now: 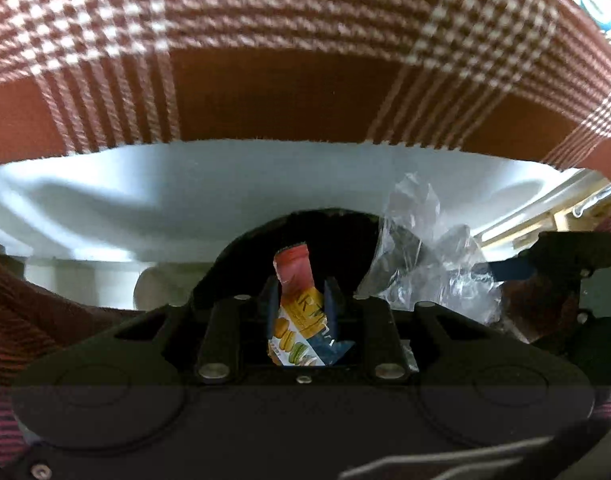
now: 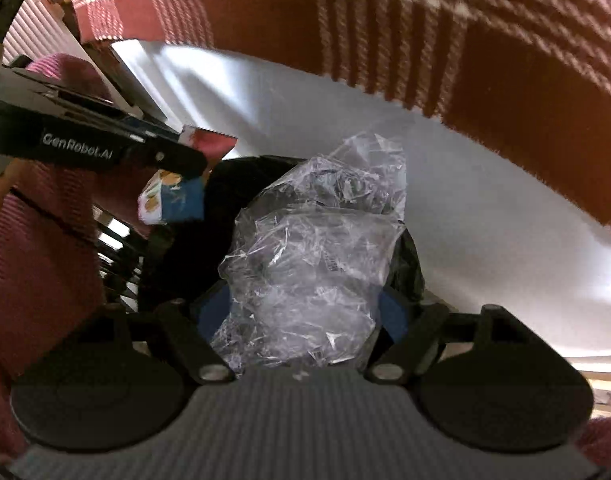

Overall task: Organize books
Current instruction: 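Carry the snack packet and plastic bag off the table edge and release both, then move the right gripper to the colorful snack wrapper on the cloth, then grasp the colorful snack wrapper with the right gripper and lift it, then carry the wrapper off the table edge with the right gripper and release it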

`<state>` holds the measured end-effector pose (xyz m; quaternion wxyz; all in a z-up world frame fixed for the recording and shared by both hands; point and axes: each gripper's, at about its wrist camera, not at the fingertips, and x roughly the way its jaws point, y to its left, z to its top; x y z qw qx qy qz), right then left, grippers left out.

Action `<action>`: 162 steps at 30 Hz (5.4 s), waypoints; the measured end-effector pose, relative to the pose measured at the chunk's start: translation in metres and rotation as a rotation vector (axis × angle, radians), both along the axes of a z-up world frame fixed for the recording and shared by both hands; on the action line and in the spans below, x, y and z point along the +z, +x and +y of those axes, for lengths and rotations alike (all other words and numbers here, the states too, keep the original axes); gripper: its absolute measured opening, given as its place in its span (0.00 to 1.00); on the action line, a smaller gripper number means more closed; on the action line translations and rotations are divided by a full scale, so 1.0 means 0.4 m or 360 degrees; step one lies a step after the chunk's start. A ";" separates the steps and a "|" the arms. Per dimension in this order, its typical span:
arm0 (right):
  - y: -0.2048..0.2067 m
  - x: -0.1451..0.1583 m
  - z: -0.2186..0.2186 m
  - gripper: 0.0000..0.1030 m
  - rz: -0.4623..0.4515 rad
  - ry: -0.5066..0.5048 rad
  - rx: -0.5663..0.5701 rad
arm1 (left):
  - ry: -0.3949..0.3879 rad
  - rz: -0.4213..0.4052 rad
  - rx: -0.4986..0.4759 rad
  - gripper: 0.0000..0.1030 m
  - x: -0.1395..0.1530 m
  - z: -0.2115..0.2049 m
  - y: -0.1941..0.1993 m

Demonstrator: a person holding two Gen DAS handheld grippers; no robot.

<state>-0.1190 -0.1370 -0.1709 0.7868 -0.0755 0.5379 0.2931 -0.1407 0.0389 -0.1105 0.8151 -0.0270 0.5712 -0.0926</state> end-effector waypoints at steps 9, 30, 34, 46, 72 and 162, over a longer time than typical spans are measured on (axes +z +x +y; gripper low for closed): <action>0.025 -0.003 0.030 0.99 -0.0049 -0.0019 0.0030 | 0.0026 0.0029 -0.0020 0.44 -0.028 -0.007 0.002; 0.008 0.134 -0.013 0.99 -0.0337 0.0119 -0.0014 | -0.0039 -0.0174 -0.0021 0.75 0.096 -0.033 0.071; -0.008 0.209 -0.037 0.99 -0.0501 0.0170 -0.0050 | -0.0111 -0.0352 -0.0047 0.80 0.189 -0.017 0.070; 0.010 0.414 -0.140 0.99 -0.1000 0.0295 -0.0345 | -0.0200 -0.0815 -0.0002 0.86 0.366 -0.033 0.157; 0.314 0.395 -0.241 0.86 -0.1102 0.0155 -0.1108 | -0.0264 -0.1027 0.0291 0.69 0.317 -0.100 0.403; 0.293 0.418 -0.198 0.24 -0.0962 0.0293 -0.0986 | -0.0194 -0.1186 0.0129 0.23 0.336 -0.148 0.297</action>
